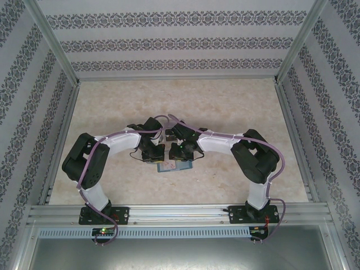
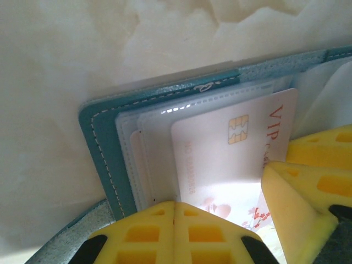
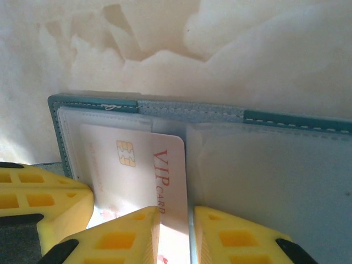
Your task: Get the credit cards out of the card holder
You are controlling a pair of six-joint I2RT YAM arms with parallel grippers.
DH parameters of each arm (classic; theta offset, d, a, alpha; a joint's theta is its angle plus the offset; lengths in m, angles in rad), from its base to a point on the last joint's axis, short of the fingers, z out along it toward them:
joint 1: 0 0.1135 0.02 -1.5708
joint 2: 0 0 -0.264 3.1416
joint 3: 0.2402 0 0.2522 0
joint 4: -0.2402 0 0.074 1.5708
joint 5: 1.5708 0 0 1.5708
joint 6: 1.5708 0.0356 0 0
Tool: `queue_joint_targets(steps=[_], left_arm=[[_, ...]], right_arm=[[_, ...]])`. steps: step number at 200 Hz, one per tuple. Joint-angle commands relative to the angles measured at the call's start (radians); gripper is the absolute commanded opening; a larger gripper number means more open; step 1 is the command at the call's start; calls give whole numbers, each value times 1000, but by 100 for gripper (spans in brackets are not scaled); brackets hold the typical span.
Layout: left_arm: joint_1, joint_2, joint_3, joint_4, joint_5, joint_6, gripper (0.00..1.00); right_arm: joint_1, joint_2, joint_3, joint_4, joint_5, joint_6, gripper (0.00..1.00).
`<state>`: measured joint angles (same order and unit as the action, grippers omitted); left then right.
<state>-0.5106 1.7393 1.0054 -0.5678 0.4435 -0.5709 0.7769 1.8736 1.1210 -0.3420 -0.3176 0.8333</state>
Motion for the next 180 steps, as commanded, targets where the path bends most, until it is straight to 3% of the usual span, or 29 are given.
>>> queue_joint_targets(steps=[1, 98, 180], left_arm=[[-10, 44, -24, -42, -50, 26, 4], [-10, 62, -33, -46, -60, 36, 4], [-10, 67, -31, -58, -65, 42, 4]], right_arm=[[-3, -4, -28, 33, -32, 9, 24], [-20, -40, -72, 123, -85, 43, 22], [-58, -62, -198, 366, -204, 115, 20]])
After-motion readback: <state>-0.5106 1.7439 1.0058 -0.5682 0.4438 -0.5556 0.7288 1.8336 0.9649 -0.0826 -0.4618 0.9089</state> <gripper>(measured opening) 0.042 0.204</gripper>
